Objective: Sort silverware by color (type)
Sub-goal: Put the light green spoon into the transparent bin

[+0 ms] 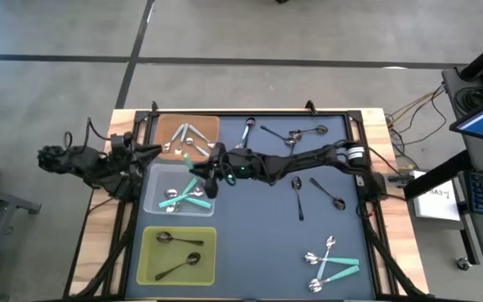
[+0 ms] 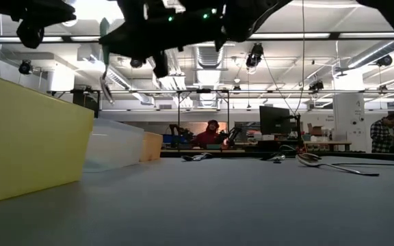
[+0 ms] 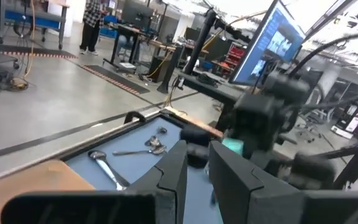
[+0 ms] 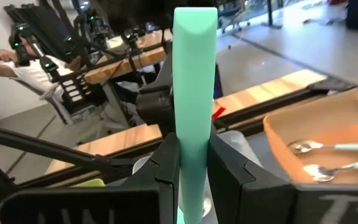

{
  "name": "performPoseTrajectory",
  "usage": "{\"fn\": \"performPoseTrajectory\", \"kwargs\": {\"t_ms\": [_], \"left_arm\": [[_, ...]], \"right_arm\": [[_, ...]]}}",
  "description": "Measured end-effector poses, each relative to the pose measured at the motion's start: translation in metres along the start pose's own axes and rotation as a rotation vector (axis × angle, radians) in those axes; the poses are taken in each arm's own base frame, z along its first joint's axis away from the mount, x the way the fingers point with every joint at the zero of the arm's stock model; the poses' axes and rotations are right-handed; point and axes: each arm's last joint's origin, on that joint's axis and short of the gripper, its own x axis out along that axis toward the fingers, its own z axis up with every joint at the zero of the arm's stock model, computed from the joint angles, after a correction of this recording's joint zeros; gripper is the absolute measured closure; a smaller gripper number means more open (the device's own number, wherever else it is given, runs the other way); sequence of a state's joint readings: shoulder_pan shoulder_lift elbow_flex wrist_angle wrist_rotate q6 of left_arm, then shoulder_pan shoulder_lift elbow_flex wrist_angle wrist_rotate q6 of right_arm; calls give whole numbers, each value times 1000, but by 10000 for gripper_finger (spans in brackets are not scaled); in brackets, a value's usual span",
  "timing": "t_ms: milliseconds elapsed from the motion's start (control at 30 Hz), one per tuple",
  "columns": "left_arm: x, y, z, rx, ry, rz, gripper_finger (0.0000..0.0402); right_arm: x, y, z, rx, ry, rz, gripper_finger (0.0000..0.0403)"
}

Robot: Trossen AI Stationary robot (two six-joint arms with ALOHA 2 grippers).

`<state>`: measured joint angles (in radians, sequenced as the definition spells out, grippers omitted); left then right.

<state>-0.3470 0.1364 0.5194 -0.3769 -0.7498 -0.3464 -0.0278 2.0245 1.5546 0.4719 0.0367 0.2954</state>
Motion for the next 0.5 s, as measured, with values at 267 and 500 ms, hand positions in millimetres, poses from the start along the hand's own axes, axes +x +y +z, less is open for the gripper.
{"fn": "performPoseTrajectory", "kwargs": {"t_ms": [267,500], "left_arm": [[-12,1,31,65,-67,-19,350],[-20,4,46,104,-80,-21,350]], "right_arm": [[25,-17,-21,90,50,18,356],[37,-21,-30,202,251,-10,273]]}}
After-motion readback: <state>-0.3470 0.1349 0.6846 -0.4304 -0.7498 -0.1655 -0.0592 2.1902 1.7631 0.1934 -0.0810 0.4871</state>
